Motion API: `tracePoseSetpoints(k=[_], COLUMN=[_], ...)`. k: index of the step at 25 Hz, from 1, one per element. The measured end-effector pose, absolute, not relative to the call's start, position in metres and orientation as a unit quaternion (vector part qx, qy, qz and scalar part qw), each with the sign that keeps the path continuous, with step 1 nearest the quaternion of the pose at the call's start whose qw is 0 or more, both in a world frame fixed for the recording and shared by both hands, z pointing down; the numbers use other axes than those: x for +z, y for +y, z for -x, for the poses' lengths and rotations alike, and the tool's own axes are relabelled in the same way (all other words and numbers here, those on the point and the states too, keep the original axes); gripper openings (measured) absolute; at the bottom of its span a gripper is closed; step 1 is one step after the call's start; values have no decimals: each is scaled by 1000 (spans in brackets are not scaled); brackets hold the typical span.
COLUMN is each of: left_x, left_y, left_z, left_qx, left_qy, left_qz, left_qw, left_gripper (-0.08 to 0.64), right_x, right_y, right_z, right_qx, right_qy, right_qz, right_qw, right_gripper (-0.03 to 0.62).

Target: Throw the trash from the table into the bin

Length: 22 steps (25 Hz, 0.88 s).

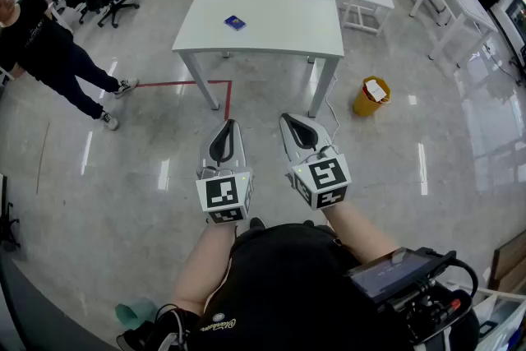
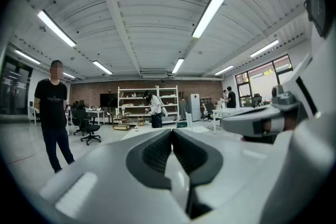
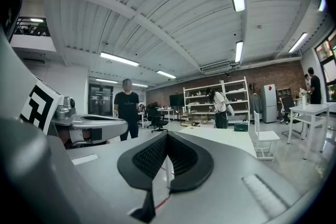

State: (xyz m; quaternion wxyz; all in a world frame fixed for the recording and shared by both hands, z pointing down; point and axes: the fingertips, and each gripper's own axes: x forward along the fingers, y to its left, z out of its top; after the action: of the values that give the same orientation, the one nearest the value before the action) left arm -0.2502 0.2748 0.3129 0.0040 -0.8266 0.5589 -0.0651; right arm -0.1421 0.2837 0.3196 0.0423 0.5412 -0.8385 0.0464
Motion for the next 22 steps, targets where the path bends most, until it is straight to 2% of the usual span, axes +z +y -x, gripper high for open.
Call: tracePoseSetpoints(k=[22], left_x=[324], left_y=[279], left_z=[251], left_qx=[-75], left_qy=[555], left_qz=[829], left_qw=[-4], left_gripper=[9], right_x=[322], right_y=[289], right_z=[143], right_qx=[52], right_qy=[-839], right_qz=[-540], right_qw=[28], right_gripper=[-2])
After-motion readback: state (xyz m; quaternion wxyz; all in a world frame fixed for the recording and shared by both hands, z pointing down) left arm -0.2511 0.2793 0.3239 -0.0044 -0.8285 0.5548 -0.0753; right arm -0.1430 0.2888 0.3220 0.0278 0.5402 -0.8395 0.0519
